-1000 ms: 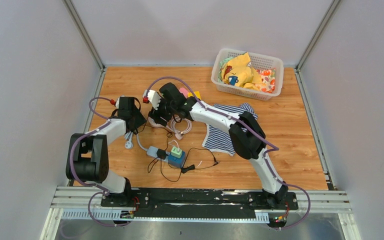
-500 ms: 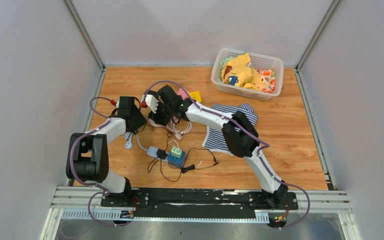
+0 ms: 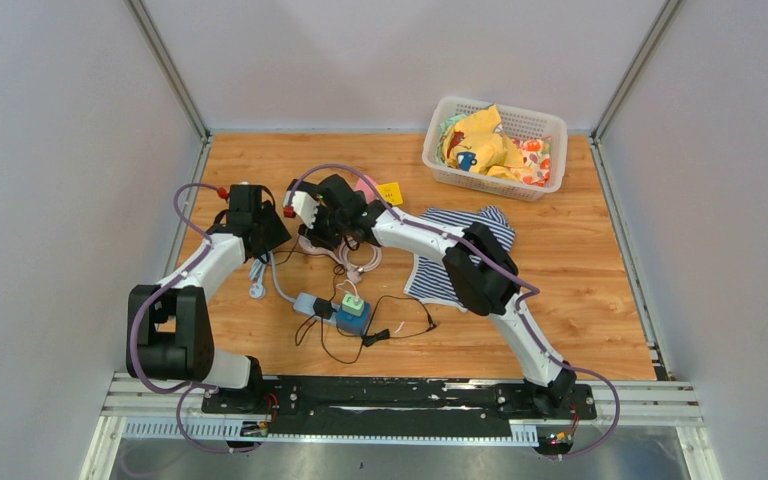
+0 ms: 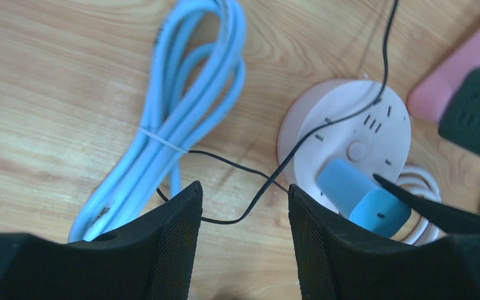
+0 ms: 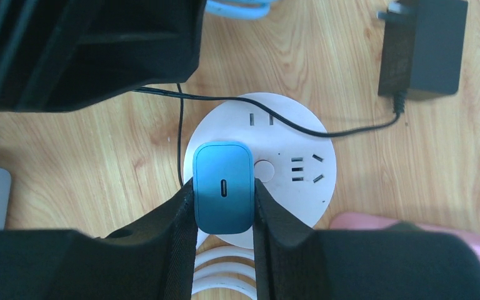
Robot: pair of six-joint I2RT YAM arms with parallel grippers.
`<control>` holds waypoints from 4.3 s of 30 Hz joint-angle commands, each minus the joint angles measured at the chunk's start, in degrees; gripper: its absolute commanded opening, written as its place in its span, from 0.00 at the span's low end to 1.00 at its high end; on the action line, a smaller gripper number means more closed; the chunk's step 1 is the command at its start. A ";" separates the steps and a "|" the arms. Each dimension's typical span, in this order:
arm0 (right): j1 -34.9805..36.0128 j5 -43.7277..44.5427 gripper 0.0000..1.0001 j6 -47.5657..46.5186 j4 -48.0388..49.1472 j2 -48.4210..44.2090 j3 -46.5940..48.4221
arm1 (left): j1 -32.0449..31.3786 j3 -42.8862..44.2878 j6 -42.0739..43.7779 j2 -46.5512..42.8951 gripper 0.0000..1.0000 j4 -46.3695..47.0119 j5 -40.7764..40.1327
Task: Insert the plug
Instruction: Press the plug into the socket.
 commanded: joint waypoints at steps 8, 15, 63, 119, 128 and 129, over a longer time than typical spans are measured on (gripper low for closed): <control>-0.46 6.84 0.00 1.55 -4.24 -6.84 -7.67 | 0.33 -3.18 2.95 1.13 0.51 5.82 15.39; -1.40 7.35 0.00 3.19 -5.50 -4.49 -5.89 | -0.46 -2.58 3.15 3.40 0.51 6.39 15.51; -1.35 16.49 0.00 5.23 -21.71 7.43 -3.43 | -1.23 5.57 -1.24 17.40 0.41 5.45 2.77; -3.33 7.95 0.40 20.22 -17.37 -3.09 9.48 | -1.08 2.96 -2.67 -0.19 0.50 7.99 16.97; -4.02 10.23 0.22 22.11 -17.26 0.18 2.57 | -1.16 1.53 -2.69 3.11 0.48 7.99 19.40; -4.02 10.01 0.22 22.26 -17.24 -0.03 2.28 | -1.11 1.78 -2.27 3.25 0.48 7.69 19.38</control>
